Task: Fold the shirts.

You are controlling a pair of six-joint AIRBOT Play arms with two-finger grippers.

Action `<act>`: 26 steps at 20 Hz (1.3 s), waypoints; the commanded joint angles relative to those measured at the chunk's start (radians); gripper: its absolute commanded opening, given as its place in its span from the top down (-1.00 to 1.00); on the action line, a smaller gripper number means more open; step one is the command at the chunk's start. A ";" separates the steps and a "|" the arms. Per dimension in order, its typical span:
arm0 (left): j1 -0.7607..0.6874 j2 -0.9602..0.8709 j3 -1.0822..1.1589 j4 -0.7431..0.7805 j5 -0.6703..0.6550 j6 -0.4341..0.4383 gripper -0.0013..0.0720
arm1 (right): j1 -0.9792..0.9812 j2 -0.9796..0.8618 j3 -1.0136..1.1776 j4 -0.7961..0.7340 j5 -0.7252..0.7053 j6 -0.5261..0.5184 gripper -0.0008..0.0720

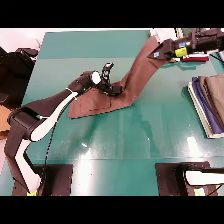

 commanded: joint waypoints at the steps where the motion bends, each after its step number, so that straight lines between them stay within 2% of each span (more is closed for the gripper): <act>1: 0.027 0.016 0.007 0.000 -0.036 -0.002 0.90 | 0.091 0.002 0.023 0.002 -0.063 0.021 0.93; 5: 0.170 0.171 0.018 0.069 -0.080 0.000 0.90 | 0.212 -0.014 0.023 0.005 -0.166 0.020 0.93; 7: 0.277 0.287 0.018 0.118 -0.097 0.000 0.90 | 0.302 -0.056 0.023 0.084 -0.238 0.001 0.93; 10: 0.428 0.459 0.018 0.203 -0.122 0.000 0.90 | 0.477 -0.189 0.047 0.233 -0.397 -0.105 0.93; 11: 0.469 0.507 0.018 0.220 -0.128 0.000 0.90 | 0.532 -0.250 0.089 0.246 -0.444 -0.142 0.77; 12: 0.505 0.545 0.017 0.222 -0.131 0.000 0.90 | 0.583 -0.320 0.148 0.244 -0.486 -0.173 0.11; 13: 0.530 0.571 0.017 0.223 -0.138 0.000 0.90 | 0.616 -0.380 0.211 0.245 -0.496 -0.176 -0.25; 15: 0.556 0.600 0.016 0.223 -0.165 0.004 0.90 | 0.638 -0.443 0.299 0.211 -0.455 -0.174 -0.25; 17: 0.550 0.604 0.016 0.225 -0.208 0.048 0.90 | 0.604 -0.420 0.261 0.134 -0.396 -0.140 -0.19; 20: 0.504 0.598 0.016 0.228 -0.230 0.071 0.90 | 0.486 -0.314 0.071 -0.016 -0.346 -0.098 -0.19; 23: 0.437 0.598 0.016 0.228 -0.225 0.084 0.90 | 0.321 -0.219 -0.141 -0.169 -0.289 0.017 -0.21; 24: 0.415 0.598 0.016 0.227 -0.222 0.100 0.90 | 0.260 -0.202 -0.208 -0.176 -0.269 0.027 -0.37; 25: 0.395 0.598 0.016 0.227 -0.218 0.107 0.90 | 0.206 -0.198 -0.260 -0.161 -0.246 0.028 -0.72; 26: 0.380 0.598 0.016 0.227 -0.214 0.109 0.90 | 0.156 -0.200 -0.309 -0.135 -0.234 0.032 -0.77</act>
